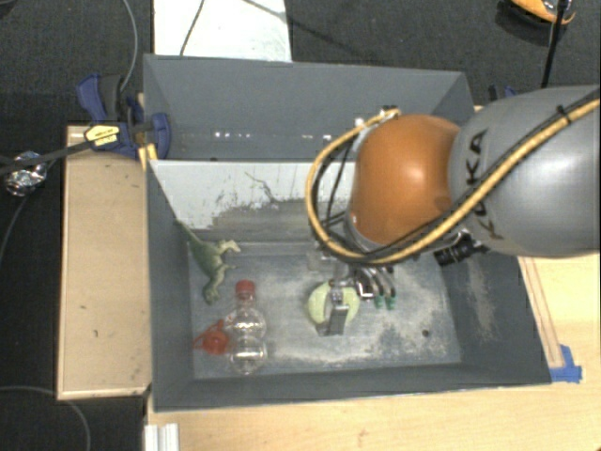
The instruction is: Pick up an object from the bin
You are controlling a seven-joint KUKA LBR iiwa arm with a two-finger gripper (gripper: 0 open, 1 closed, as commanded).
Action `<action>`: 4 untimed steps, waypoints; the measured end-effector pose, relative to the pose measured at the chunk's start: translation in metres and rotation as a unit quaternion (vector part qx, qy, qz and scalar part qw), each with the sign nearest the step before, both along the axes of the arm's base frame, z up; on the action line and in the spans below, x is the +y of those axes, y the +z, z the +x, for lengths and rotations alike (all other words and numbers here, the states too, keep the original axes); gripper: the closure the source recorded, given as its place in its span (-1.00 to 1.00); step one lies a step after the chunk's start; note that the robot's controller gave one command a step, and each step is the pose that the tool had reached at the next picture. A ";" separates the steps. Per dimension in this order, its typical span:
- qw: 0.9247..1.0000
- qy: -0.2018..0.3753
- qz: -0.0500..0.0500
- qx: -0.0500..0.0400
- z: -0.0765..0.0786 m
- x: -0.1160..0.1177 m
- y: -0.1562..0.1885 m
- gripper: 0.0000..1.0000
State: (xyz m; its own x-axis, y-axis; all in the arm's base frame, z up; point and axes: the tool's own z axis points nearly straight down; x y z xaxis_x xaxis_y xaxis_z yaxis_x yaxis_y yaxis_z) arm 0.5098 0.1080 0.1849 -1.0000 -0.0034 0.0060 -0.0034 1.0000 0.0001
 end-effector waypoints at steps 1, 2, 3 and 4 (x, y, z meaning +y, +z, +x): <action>1.000 -0.002 0.001 -0.004 0.002 -0.001 0.004 -1.00; 1.000 0.001 0.001 -0.004 0.010 -0.043 -0.076 -1.00; 0.999 -0.039 0.001 -0.004 0.022 -0.069 -0.116 -1.00; 1.000 -0.019 0.001 -0.005 0.015 -0.065 -0.114 -1.00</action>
Offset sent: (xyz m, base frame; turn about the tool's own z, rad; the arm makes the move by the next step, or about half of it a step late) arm 0.0106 -0.0629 -0.1149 -0.0031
